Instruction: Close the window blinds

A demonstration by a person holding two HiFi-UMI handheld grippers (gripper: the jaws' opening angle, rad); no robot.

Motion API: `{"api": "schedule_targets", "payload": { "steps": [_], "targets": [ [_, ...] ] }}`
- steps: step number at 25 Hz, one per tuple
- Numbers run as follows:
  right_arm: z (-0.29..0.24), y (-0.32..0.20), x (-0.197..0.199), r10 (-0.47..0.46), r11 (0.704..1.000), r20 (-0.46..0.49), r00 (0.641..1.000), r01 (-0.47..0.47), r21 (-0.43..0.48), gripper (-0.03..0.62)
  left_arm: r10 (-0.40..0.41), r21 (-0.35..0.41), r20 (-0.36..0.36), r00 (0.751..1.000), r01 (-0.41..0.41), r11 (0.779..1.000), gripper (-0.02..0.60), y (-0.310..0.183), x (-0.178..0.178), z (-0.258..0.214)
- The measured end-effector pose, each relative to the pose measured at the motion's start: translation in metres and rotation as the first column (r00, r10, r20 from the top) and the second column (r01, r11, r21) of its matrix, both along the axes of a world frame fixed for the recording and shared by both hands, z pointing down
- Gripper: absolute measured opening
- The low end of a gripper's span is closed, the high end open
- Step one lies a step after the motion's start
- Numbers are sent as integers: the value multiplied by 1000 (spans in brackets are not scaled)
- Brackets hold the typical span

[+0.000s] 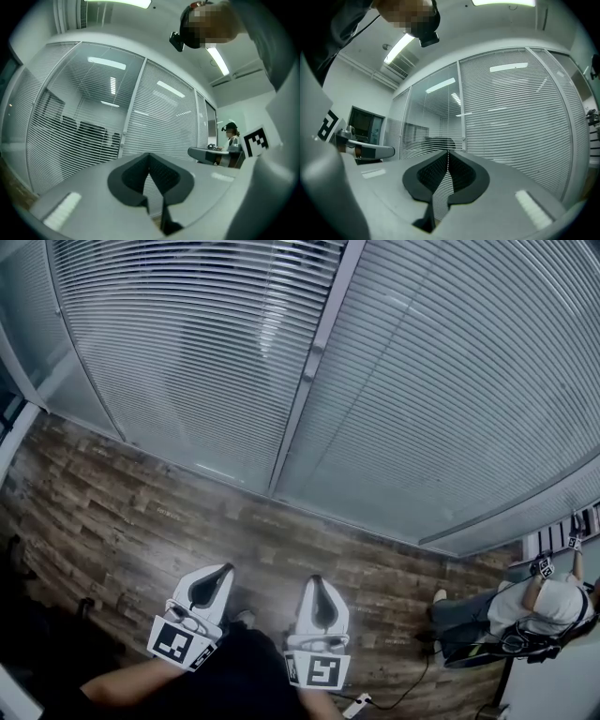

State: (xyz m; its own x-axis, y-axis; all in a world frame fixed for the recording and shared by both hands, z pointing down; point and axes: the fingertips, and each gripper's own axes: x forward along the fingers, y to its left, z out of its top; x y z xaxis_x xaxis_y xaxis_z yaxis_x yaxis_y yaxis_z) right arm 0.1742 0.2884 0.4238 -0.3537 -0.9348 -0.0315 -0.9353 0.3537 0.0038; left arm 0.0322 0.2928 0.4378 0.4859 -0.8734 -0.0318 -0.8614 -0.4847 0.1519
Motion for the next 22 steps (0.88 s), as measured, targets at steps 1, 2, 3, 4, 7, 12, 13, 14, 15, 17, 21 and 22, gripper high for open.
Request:
{"api": "schedule_targets", "payload": {
  "steps": [1, 2, 3, 4, 7, 12, 13, 14, 15, 17, 21, 22],
  "targets": [
    [1, 0, 0, -5, 1000, 2, 1000, 5, -4, 8, -4, -1, 1, 1000, 4, 1000, -2, -1, 0, 0],
    [2, 1, 0, -8, 1000, 4, 1000, 8, -8, 8, -6, 0, 2, 1000, 6, 1000, -2, -2, 1, -1],
    [3, 1, 1, -10, 1000, 6, 1000, 10, -11, 8, -8, 1, 5, 1000, 8, 1000, -2, -3, 2, -2],
    [4, 2, 2, -10, 1000, 8, 1000, 10, -12, 8, -8, 2, 7, 1000, 8, 1000, -2, -3, 2, -2],
    [4, 6, 6, 2, 1000, 15, 1000, -2, 7, 3, 1, -10, 5, 1000, -1, 1000, -2, -4, 6, 2],
    [9, 5, 18, 45, 999, -2, 999, -45, -14, 3, 38, -29, 6, 999, -38, 999, -2, -9, 22, 8],
    [11, 3, 21, 62, 998, -11, 998, -62, -22, 3, 43, -25, 5, 999, -43, 999, -2, -12, 24, 7],
    [12, 1, 24, 75, 997, -19, 997, -76, -28, 3, 48, -22, 3, 999, -48, 999, -2, -14, 26, 6],
    [13, 0, 25, 82, 996, -24, 996, -82, -33, 3, 52, -19, 0, 999, -52, 998, -2, -16, 28, 6],
    [14, 0, 27, 79, 996, -27, 997, -80, -41, 3, 64, -19, -6, 998, -64, 998, -2, -20, 32, 6],
    [16, -6, 30, 85, 995, -35, 996, -87, -42, 5, 84, -45, -13, 996, -84, 995, -2, -31, 38, 11],
    [17, -9, 31, 91, 995, -42, 995, -92, -41, 4, 85, -52, -12, 996, -86, 995, -2, -34, 38, 13]
  ]
}}
